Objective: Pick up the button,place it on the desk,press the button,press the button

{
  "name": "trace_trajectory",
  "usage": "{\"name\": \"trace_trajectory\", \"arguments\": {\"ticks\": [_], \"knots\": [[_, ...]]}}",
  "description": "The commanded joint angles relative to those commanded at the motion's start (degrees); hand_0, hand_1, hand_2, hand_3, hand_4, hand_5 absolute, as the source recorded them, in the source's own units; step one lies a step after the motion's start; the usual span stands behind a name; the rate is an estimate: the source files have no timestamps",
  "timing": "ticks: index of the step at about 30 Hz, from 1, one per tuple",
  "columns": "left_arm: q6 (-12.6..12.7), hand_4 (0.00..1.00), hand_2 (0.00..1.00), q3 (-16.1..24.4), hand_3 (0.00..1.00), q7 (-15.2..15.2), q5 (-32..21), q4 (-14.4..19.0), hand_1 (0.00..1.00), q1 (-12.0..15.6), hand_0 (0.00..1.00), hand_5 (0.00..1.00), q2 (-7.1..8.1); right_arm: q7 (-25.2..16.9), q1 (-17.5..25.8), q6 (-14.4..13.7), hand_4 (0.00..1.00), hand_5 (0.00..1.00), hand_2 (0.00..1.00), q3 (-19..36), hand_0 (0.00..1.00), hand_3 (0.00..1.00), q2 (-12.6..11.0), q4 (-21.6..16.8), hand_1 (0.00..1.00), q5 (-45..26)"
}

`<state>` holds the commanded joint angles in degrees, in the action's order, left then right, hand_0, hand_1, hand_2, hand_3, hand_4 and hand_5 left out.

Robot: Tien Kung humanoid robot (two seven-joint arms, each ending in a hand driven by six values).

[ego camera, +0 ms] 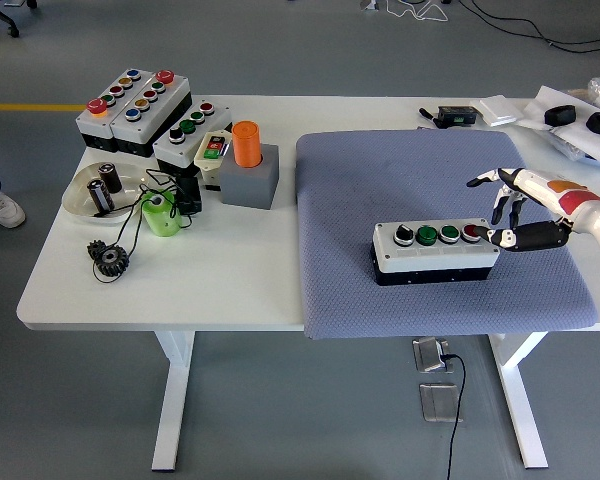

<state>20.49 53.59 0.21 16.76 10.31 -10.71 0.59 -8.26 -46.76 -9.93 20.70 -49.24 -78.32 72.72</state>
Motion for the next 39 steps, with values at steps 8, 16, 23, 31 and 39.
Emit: {"name": "trace_trajectory", "arguments": {"ticks": [8,16,23,31,39], "knots": [[0.1,0.329,0.72,-0.1,0.521,0.2,0.4,0.0,0.705,0.5,0.658,0.963,-0.25,2.3,0.2,2.0,0.643,0.324,0.077,-1.0,0.076,0.71,0.6,0.4,0.002,1.4],[0.1,0.329,0.719,0.0,0.519,0.3,0.9,0.0,0.703,0.7,0.657,0.962,-0.24,2.8,-0.1,1.5,0.625,0.349,0.079,-2.1,0.078,0.69,2.1,1.2,0.002,1.9],[0.1,0.329,0.717,0.1,0.519,0.2,0.8,0.0,0.704,0.2,0.656,0.962,-0.1,3.1,-0.2,1.2,0.62,0.349,0.08,-2.5,0.08,0.691,3.3,3.2,0.002,2.1],[0.1,0.328,0.717,0.5,0.518,0.2,1.1,0.0,0.704,0.1,0.655,0.961,-0.07,3.4,-0.4,1.4,0.617,0.351,0.08,-3.2,0.078,0.689,4.0,4.7,0.002,2.3],[0.1,0.329,0.717,0.4,0.516,0.2,1.0,0.0,0.703,0.0,0.655,0.962,-0.05,3.7,-0.5,1.8,0.615,0.355,0.079,-4.0,0.08,0.687,4.2,5.2,0.002,2.5]]}}
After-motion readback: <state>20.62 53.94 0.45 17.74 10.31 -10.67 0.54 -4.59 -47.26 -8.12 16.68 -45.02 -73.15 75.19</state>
